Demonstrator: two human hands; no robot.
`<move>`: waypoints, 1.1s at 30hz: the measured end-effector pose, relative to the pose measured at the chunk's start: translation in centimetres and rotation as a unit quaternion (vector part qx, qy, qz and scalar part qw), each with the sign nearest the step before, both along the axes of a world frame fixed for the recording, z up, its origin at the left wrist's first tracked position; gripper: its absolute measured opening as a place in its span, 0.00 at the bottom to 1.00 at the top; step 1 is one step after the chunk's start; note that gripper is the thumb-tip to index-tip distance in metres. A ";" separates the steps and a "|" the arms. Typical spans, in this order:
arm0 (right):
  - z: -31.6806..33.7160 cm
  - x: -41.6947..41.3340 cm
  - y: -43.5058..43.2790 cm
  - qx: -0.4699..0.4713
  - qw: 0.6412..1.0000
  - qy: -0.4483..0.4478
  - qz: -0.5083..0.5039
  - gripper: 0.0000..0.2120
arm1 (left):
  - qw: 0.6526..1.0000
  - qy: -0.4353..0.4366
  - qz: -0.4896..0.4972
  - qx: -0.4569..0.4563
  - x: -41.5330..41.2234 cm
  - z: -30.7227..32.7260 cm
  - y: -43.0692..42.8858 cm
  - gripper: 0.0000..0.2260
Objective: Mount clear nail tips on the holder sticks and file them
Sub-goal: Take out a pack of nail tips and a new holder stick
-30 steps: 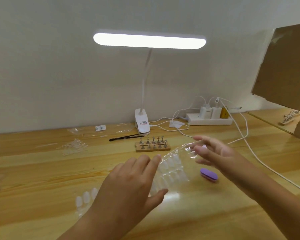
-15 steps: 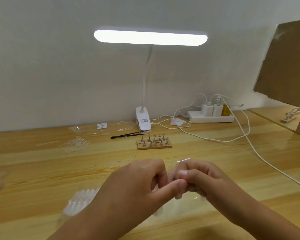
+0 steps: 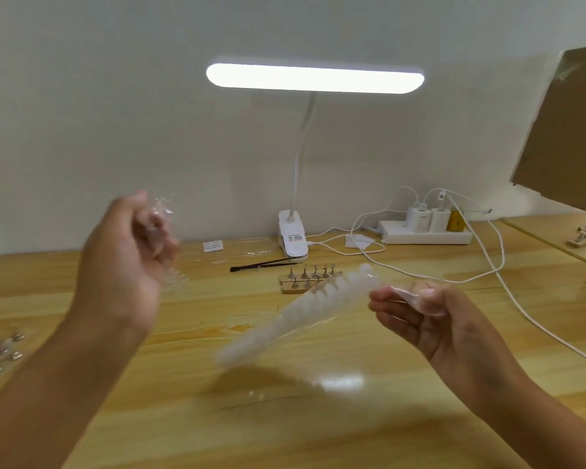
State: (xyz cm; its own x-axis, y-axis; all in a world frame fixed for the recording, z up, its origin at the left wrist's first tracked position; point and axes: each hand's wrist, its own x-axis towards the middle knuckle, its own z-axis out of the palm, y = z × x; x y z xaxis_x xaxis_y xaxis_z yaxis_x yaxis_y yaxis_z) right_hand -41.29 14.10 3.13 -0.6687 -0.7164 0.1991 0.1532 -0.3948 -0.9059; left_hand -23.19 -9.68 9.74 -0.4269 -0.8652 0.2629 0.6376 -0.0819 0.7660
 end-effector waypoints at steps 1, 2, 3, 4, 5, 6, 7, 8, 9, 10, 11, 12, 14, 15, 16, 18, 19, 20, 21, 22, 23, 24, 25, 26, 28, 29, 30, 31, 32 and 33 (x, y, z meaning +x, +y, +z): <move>0.0 -0.4 0.1 0.001 1.000 0.004 -0.001 0.07 | 1.000 0.001 -0.004 -0.008 0.6 0.3 -1.0 0.16; 0.1 -0.7 0.2 0.001 1.000 0.010 0.002 0.05 | 0.999 -0.016 -0.021 -0.037 1.2 0.4 -1.9 0.14; 0.0 -1.0 0.4 0.001 1.000 0.016 0.007 0.05 | 0.994 -0.054 -0.048 -0.084 1.3 0.9 -2.1 0.13; -0.1 -1.1 0.6 0.001 1.000 0.018 0.008 0.06 | 0.979 -0.118 -0.067 -0.152 1.2 0.9 -2.2 0.13; -0.2 -1.1 0.7 0.003 1.000 0.019 0.006 0.06 | 0.949 -0.203 -0.076 -0.228 0.8 0.7 -1.9 0.14; -0.3 -1.0 0.8 0.010 1.000 0.021 0.003 0.06 | 0.904 -0.290 -0.074 -0.306 0.2 0.2 -1.2 0.14; -0.3 -0.8 0.9 0.015 1.000 0.027 0.006 0.07 | 0.857 -0.352 -0.083 -0.367 -0.5 -0.5 -0.1 0.12; -0.3 -0.6 0.8 0.014 0.999 0.032 0.017 0.09 | 0.827 -0.367 -0.109 -0.412 -1.1 -1.6 1.2 0.09; -0.2 -0.2 0.7 0.004 0.999 0.035 0.039 0.09 | 0.824 -0.352 -0.150 -0.418 -1.7 -2.9 2.5 0.06; -0.1 0.1 0.5 -0.010 0.998 0.026 0.062 0.09 | 0.828 -0.335 -0.190 -0.407 -2.2 -4.3 3.7 0.05; 0.0 0.4 0.4 -0.024 0.996 0.003 0.087 0.11 | 0.827 -0.327 -0.215 -0.404 -2.6 -5.7 4.7 0.08; 0.0 0.6 0.3 -0.036 0.993 -0.033 0.112 0.13 | 0.815 -0.331 -0.214 -0.425 -2.7 -7.0 5.4 0.10; 0.1 1.0 0.3 -0.052 0.983 -0.101 0.145 0.13 | 0.801 -0.325 -0.167 -0.474 -2.9 -8.3 6.9 0.16; 0.1 1.0 0.2 -0.051 0.979 -0.118 0.156 0.10 | 0.810 -0.309 -0.142 -0.478 -2.9 -8.5 7.2 0.17; 0.1 1.0 0.0 -0.036 0.980 -0.118 0.153 0.09 | 0.828 -0.290 -0.126 -0.463 -2.7 -8.4 7.5 0.17; -0.5 1.3 -0.5 0.059 0.993 -0.055 0.090 0.11 | 0.876 -0.252 -0.121 -0.392 -2.6 -7.9 7.9 0.14; -0.8 1.6 -0.6 0.123 0.991 0.025 0.043 0.10 | 0.898 -0.233 -0.134 -0.347 -2.6 -7.6 8.3 0.13; -1.1 2.1 -0.6 0.175 0.975 0.139 0.008 0.12 | 0.913 -0.218 -0.153 -0.309 -2.7 -7.3 8.7 0.12; -1.1 2.8 -0.7 0.209 0.945 0.251 -0.009 0.14 | 0.921 -0.208 -0.172 -0.281 -2.7 -7.0 9.3 0.12; -1.3 3.5 -0.8 0.225 0.919 0.324 -0.013 0.15 | 0.925 -0.200 -0.194 -0.260 -2.7 -6.8 9.9 0.13; -1.4 4.1 -0.8 0.223 0.911 0.345 -0.020 0.16 | 0.927 -0.190 -0.217 -0.239 -2.6 -6.7 10.5 0.14; -1.7 4.4 -0.8 0.214 0.912 0.349 -0.018 0.18 | 0.930 -0.179 -0.241 -0.213 -2.5 -6.5 10.9 0.15; -1.8 4.7 -1.0 0.200 0.913 0.356 -0.016 0.21 | 0.932 -0.167 -0.262 -0.186 -2.3 -6.4 11.2 0.16; -2.1 4.8 -1.3 0.201 0.906 0.372 -0.009 0.23 | 0.932 -0.164 -0.275 -0.168 -2.2 -6.3 11.2 0.16; -2.3 5.0 -1.3 0.211 0.905 0.368 0.018 0.23 | 0.928 -0.174 -0.286 -0.165 -2.1 -6.1 11.1 0.19; -1.8 5.1 -1.4 0.221 0.907 0.357 0.028 0.22 | 0.925 -0.179 -0.286 -0.173 -2.2 -6.0 11.0 0.21; -1.7 4.9 -1.4 0.241 0.906 0.345 0.044 0.20 | 0.923 -0.184 -0.284 -0.181 -2.3 -6.0 10.9 0.21; -1.3 4.6 -1.3 0.278 0.897 0.337 0.072 0.16 | 0.919 -0.193 -0.277 -0.203 -2.3 -5.9 10.9 0.20; -1.2 4.0 -1.1 0.327 0.878 0.335 0.106 0.11 | 0.909 -0.217 -0.250 -0.254 -2.3 -5.9 10.7 0.19; -0.9 3.5 -0.7 0.359 0.872 0.310 0.120 0.07 | 0.889 -0.249 -0.203 -0.326 -2.3 -5.8 10.5 0.16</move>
State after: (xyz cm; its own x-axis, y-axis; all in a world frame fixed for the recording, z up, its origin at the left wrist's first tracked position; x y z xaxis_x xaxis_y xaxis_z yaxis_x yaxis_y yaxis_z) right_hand -37.82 13.40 2.26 -0.4053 -0.9099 -0.0877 -0.4539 0.2836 -0.8447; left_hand -25.48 0.84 3.89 -0.8736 -0.3451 0.3432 0.2259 0.3373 0.9139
